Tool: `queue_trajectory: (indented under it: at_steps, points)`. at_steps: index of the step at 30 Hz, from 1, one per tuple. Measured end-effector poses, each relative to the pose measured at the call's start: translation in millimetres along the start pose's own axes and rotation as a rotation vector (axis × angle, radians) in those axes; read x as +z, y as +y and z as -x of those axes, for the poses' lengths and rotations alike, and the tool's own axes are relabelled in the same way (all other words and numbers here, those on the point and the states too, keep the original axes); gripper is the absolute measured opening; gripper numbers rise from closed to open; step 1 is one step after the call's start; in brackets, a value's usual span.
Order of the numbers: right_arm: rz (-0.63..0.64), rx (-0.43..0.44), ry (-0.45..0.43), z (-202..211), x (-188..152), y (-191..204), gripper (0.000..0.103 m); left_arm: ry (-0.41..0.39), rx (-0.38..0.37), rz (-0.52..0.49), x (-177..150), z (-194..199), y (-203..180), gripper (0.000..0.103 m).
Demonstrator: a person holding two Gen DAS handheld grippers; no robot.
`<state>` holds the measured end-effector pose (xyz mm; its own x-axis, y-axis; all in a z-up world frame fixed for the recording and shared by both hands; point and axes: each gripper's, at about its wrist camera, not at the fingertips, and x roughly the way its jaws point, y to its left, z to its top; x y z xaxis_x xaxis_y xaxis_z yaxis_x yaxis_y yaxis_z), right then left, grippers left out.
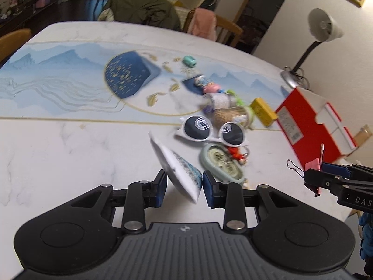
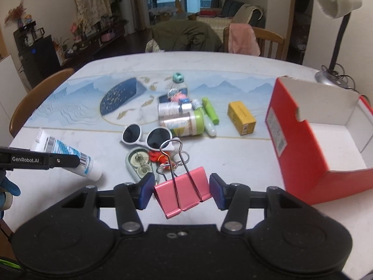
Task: Organize rigid objects
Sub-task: 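Lift the tube with the left tool while the right tool carries the clip to the red box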
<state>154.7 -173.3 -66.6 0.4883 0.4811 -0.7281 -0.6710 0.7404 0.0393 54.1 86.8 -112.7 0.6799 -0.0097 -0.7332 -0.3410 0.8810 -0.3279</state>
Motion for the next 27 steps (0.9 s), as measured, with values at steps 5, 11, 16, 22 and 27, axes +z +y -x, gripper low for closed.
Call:
queue_trajectory:
  at_steps: [5,11,16,22,27]
  points:
    - [-0.019,-0.031,-0.043,18,7,-10,0.051,-0.03,-0.031,-0.06,7,8,-20,0.029]
    - [-0.049,-0.061,-0.094,37,19,-38,0.051,-0.051,-0.059,-0.113,18,6,-49,0.028]
    - [-0.06,-0.097,-0.131,49,29,-74,0.051,-0.072,-0.098,-0.143,32,2,-89,0.028]
    - [-0.089,-0.14,-0.135,51,38,-132,0.051,-0.075,-0.145,-0.204,48,-15,-154,0.028]
    - [-0.098,-0.158,-0.126,45,45,-180,0.051,-0.072,-0.169,-0.256,60,-36,-206,0.028]
